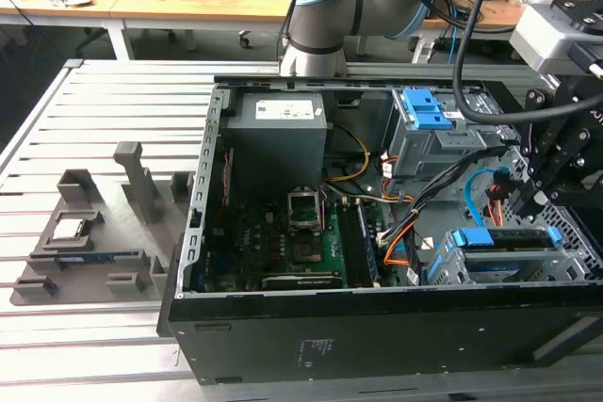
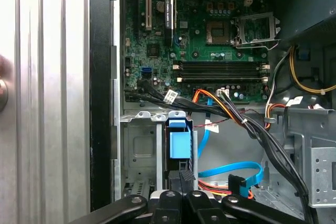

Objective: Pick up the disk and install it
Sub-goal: 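Insert the disk into the insertion slot, then insert the first disk wire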

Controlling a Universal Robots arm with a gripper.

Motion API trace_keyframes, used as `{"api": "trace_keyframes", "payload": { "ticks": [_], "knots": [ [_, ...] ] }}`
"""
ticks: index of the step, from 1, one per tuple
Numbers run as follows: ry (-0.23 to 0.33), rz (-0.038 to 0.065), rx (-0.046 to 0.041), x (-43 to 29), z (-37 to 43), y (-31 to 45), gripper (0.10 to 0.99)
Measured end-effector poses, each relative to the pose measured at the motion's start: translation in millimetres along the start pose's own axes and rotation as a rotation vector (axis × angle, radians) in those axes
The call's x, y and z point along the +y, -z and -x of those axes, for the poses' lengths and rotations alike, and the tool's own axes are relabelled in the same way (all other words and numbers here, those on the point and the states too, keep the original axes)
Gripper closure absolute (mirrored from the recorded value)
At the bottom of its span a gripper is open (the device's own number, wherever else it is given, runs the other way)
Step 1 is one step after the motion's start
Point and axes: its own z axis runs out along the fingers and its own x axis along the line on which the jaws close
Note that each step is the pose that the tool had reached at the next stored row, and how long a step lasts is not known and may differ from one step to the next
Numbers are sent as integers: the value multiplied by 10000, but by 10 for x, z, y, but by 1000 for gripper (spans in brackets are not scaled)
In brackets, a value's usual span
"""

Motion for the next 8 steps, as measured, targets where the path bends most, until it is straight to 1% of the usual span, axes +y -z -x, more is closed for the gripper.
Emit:
{"api": "trace_keyframes", "payload": {
  "ticks": [3, 4, 6, 7, 8],
  "knots": [
    [0, 0, 8, -4, 1, 0, 980],
    [-2, 0, 23, -76, 25, 2, 980],
    [-2, -1, 60, -156, 67, 4, 980],
    [-3, -2, 85, -210, 111, 3, 980],
    [-3, -2, 99, -235, 146, -1, 980]
  ]
}}
